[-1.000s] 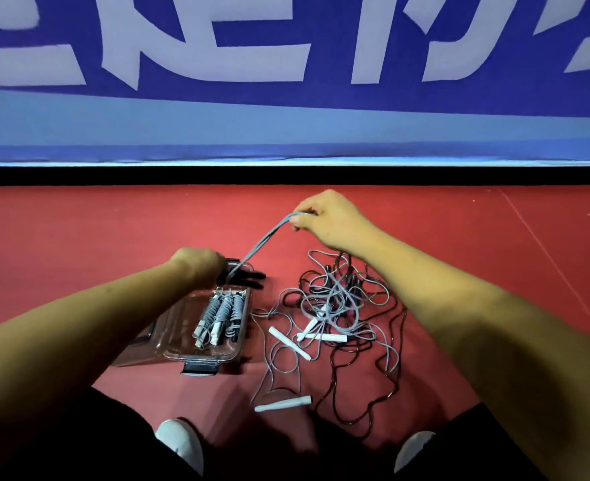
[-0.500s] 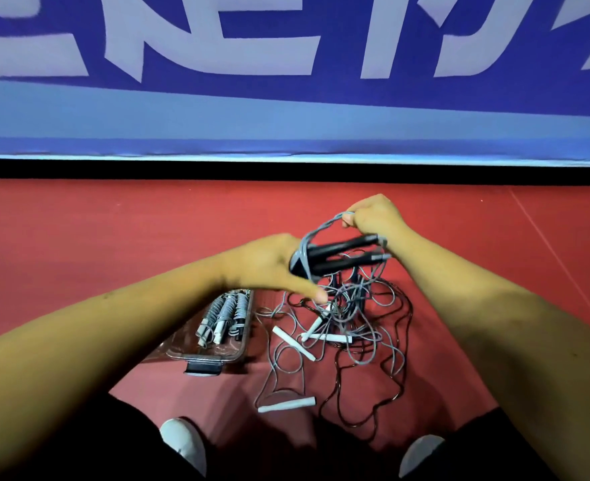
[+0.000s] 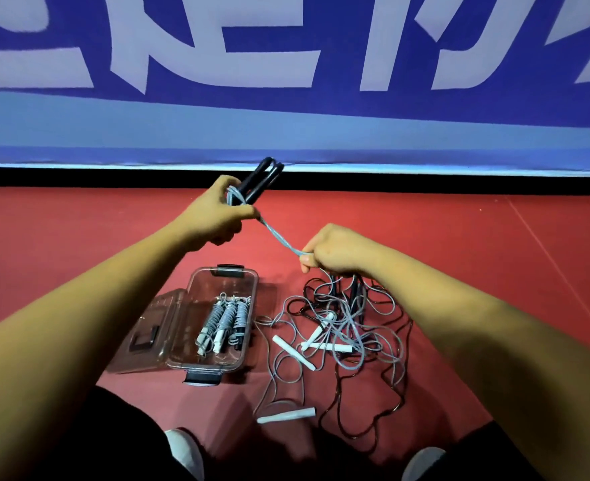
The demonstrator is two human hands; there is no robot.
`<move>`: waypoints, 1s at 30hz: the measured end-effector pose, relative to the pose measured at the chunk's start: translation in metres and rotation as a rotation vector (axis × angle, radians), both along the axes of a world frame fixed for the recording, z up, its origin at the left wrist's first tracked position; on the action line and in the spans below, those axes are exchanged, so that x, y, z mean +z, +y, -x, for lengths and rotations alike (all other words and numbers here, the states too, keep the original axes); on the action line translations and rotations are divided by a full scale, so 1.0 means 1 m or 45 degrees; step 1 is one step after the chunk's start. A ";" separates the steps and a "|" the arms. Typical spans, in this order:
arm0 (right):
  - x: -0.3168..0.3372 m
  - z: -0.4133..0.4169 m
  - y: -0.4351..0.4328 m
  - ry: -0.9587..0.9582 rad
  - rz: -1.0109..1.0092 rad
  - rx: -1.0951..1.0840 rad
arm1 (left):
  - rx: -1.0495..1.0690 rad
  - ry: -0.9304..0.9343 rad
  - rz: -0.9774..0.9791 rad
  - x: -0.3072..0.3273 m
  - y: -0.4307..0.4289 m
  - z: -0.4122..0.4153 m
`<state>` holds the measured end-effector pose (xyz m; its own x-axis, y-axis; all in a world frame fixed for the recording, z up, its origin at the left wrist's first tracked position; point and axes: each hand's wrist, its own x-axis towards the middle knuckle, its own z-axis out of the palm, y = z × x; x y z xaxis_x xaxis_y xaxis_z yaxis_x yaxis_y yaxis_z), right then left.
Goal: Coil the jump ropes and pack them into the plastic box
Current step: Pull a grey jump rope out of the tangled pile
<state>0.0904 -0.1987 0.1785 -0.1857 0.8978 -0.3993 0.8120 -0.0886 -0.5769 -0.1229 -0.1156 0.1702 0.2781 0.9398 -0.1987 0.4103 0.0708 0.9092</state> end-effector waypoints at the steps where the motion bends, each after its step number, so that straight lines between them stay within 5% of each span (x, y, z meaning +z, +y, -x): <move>1: 0.001 0.001 -0.002 0.024 0.002 0.001 | -0.044 0.007 0.005 0.000 0.002 0.003; 7: 0.006 -0.010 -0.012 -0.035 0.003 0.099 | -0.337 0.430 -0.221 -0.003 -0.003 0.001; 14: 0.012 -0.002 -0.012 0.071 -0.182 0.079 | -0.464 0.917 -0.203 -0.011 -0.014 -0.021; 19: 0.009 -0.011 -0.004 0.124 -0.370 0.019 | -0.880 1.189 -0.379 -0.014 -0.035 -0.041; 30: -0.001 -0.039 0.008 0.167 -0.536 -0.031 | -0.987 0.469 -0.099 -0.006 -0.058 -0.049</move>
<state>0.1294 -0.1907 0.1777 -0.1874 0.9819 0.0278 0.7303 0.1582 -0.6645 -0.0739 -0.1736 0.1639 0.7776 0.5257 -0.3449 0.5865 -0.4084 0.6995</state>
